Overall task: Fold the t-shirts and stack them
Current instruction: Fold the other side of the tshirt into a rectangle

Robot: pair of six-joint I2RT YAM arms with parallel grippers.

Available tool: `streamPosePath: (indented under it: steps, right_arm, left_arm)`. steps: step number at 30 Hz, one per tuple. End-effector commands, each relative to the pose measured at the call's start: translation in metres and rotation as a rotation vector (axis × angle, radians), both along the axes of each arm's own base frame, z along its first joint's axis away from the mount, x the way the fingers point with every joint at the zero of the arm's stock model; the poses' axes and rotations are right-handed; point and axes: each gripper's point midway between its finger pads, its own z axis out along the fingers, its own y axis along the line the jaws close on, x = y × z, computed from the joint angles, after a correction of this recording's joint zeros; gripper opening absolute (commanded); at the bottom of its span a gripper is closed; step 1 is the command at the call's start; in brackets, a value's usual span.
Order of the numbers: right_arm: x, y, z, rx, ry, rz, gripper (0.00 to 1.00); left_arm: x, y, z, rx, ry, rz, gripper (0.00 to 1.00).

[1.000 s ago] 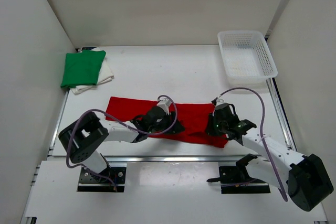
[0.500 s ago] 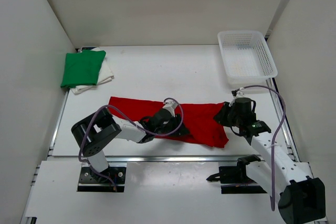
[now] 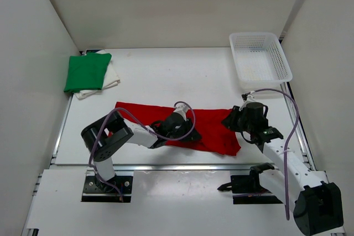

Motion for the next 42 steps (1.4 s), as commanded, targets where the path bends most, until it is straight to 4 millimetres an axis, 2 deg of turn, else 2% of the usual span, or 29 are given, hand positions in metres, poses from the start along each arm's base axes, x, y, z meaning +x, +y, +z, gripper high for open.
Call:
streamPosePath:
  steps: [1,6,11,13,15,16,24,28,31,34,36,40,41,42]
  right_arm:
    - [0.006,0.002,0.011,0.021,-0.060,0.007,0.16]
    - [0.002,0.007,0.007,0.024,-0.062,0.033,0.15]
    - [0.001,0.008,0.011,0.038,-0.081,0.038,0.15]
    - [0.000,0.012,0.013,0.055,-0.087,0.049,0.15]
    - [0.000,0.014,0.014,0.060,-0.093,0.052,0.16]
    - [-0.004,0.018,0.011,0.059,-0.087,0.066,0.16]
    - [-0.010,0.026,0.009,0.095,-0.093,0.108,0.15]
    - [-0.014,0.029,0.004,0.100,-0.081,0.120,0.16]
    - [-0.013,0.029,0.009,0.108,-0.095,0.117,0.16]
    - [-0.012,0.028,0.013,0.111,-0.119,0.121,0.16]
    - [-0.016,0.031,0.010,0.118,-0.104,0.130,0.15]
    - [-0.016,0.033,0.012,0.122,-0.111,0.132,0.17]
    - [-0.018,0.033,0.010,0.129,-0.102,0.130,0.16]
    - [-0.015,0.033,0.013,0.123,-0.119,0.131,0.16]
  left_arm:
    - [0.003,0.002,0.010,-0.009,-0.018,0.026,0.41]
    - [0.008,0.021,0.020,0.003,-0.057,0.091,0.33]
    - [-0.003,0.019,0.012,0.034,-0.027,0.072,0.26]
    - [-0.005,0.016,0.005,0.041,-0.011,0.070,0.27]
    - [-0.004,0.010,0.009,0.026,-0.012,0.070,0.29]
    - [-0.006,0.011,0.002,0.043,-0.001,0.068,0.29]
    - [-0.010,-0.003,0.004,0.012,0.024,0.067,0.35]
    - [-0.007,-0.007,0.001,0.026,0.027,0.068,0.36]
    - [-0.011,-0.009,-0.004,0.033,0.037,0.060,0.34]
    - [-0.012,-0.006,-0.012,0.040,0.058,0.074,0.30]
    - [-0.009,-0.005,-0.010,0.021,0.054,0.085,0.20]
    - [-0.008,-0.003,-0.006,0.016,0.054,0.087,0.08]
    - [0.000,0.003,-0.007,0.023,0.041,0.122,0.07]
    - [0.000,0.000,-0.001,0.006,0.033,0.119,0.03]
